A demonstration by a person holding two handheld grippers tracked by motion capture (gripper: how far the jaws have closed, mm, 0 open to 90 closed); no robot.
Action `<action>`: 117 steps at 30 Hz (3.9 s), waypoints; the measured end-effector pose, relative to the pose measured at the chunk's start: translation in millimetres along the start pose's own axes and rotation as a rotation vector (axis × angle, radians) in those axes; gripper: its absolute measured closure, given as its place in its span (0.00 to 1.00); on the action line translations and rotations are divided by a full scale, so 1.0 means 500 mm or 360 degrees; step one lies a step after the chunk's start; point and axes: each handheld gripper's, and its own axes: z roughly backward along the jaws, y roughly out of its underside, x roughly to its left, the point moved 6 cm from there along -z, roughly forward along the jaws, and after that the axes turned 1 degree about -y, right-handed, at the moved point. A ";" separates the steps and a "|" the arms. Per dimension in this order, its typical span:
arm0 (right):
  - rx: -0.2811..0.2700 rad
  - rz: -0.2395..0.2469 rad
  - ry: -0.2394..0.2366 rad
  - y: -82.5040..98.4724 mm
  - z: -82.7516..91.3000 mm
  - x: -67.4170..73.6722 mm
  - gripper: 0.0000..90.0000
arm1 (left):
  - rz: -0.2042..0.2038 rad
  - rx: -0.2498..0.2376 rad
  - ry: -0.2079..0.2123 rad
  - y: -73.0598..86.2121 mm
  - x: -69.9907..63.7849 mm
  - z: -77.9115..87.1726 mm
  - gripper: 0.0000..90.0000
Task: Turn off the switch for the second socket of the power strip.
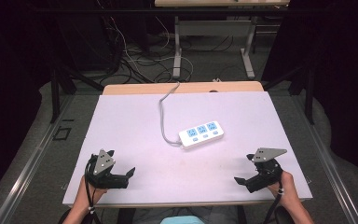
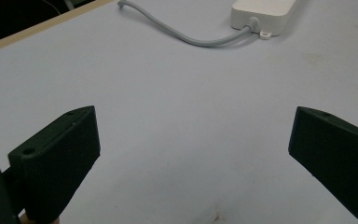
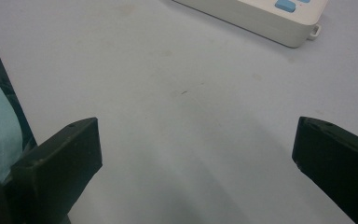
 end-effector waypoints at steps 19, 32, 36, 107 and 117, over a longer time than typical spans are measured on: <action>-0.0015 0.0000 0.0022 -0.015 0.000 -0.005 0.01 | -0.0010 0.0008 -0.0008 0.001 0.002 -0.004 0.02; 0.0000 0.0010 0.0065 -0.047 -0.015 -0.014 0.01 | -0.0050 0.0037 -0.0049 0.003 0.009 -0.005 0.02; 0.0007 0.0002 0.0066 -0.054 -0.017 -0.018 0.01 | -0.0035 0.0034 -0.0036 0.002 0.005 -0.009 0.02; 0.0009 -0.0078 -0.0051 -0.190 -0.169 -0.117 0.00 | -0.0061 0.0041 -0.0026 -0.002 0.007 -0.018 0.02; -0.0042 -0.0131 -0.0047 -0.211 -0.179 -0.128 0.00 | -0.0077 0.0036 -0.0018 -0.003 0.003 -0.018 0.02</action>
